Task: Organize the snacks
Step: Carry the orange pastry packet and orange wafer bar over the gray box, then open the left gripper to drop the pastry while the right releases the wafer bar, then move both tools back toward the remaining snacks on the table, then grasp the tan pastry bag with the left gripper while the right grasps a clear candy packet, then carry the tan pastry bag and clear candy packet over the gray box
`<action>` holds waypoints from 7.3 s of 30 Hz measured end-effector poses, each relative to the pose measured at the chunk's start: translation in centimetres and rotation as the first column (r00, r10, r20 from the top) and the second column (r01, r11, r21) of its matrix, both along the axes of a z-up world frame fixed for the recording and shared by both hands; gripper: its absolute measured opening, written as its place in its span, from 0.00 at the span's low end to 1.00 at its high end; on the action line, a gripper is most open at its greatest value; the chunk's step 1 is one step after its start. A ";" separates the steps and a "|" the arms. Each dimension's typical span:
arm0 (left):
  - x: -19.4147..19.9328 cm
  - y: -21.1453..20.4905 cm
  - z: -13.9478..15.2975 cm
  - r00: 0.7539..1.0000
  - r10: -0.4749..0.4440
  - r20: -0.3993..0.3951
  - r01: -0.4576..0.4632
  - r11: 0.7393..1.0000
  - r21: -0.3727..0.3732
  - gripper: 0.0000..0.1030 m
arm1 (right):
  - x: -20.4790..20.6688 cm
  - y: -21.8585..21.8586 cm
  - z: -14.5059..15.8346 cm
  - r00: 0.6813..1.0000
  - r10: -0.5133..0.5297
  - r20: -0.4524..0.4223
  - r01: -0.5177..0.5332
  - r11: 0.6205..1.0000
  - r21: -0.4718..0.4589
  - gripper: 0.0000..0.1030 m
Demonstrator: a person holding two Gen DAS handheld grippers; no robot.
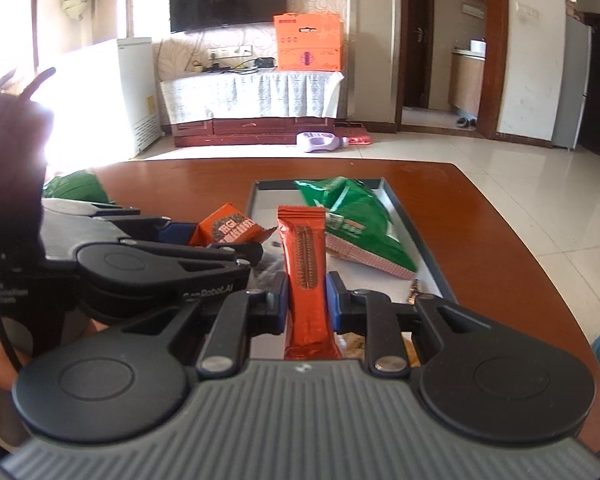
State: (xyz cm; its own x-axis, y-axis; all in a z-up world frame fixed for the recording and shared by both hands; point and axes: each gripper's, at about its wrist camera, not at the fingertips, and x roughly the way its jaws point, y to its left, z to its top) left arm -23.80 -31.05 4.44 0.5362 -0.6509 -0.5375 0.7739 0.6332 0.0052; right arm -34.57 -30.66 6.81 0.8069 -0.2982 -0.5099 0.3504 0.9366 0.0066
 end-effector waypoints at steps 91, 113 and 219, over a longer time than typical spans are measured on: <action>6.6 15.8 1.9 0.966 0.233 0.117 -0.229 0.972 -0.043 0.94 | 5.4 4.6 -0.9 0.995 -0.028 0.096 0.029 1.000 -0.009 0.71; 14.8 20.6 -2.5 0.895 0.439 -0.078 -0.435 0.899 0.058 0.52 | 9.1 9.5 -2.3 0.991 0.129 -0.039 -0.132 0.986 -0.098 0.71; 1.9 8.0 1.9 0.984 0.173 0.041 -0.173 0.985 0.010 0.52 | 2.5 4.5 0.5 0.993 0.103 0.057 -0.102 0.995 -0.021 0.26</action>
State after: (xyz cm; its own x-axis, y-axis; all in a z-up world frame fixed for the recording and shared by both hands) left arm -21.94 -23.05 6.30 0.6615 -0.5392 -0.5212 0.6516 0.7573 0.0435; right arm -32.07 -26.13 7.30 0.8619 -0.2209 -0.4564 0.2516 0.9678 0.0069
